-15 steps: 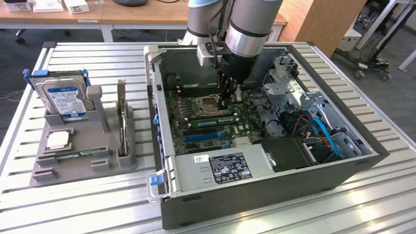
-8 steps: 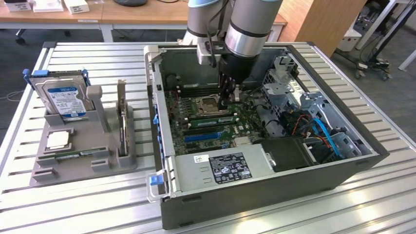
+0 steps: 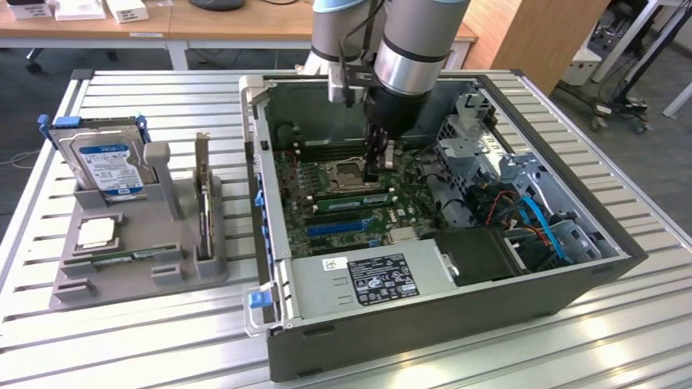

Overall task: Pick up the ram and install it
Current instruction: 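Press down the ram until it locks into place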

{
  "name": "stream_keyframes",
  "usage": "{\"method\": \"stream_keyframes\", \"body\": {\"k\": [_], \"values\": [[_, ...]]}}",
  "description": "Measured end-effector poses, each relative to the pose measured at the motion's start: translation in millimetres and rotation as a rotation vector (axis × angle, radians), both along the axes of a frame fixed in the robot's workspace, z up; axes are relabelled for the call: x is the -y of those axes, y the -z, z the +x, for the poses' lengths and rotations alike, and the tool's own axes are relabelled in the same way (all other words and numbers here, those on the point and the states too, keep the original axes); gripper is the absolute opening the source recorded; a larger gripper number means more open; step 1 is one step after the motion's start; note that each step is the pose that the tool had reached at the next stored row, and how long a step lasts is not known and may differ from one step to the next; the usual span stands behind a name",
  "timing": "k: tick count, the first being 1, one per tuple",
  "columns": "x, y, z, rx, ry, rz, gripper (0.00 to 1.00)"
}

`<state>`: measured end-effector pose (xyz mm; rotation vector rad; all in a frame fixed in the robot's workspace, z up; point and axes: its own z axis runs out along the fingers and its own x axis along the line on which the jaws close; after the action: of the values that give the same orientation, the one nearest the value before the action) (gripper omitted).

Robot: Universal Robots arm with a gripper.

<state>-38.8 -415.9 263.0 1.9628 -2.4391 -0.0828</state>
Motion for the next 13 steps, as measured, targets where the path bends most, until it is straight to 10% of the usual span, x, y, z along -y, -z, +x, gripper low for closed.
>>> {"method": "stream_keyframes", "body": {"k": [13], "values": [[0.0, 0.5, 0.0, 0.0000, 0.231, -0.0001, 0.10]]}}
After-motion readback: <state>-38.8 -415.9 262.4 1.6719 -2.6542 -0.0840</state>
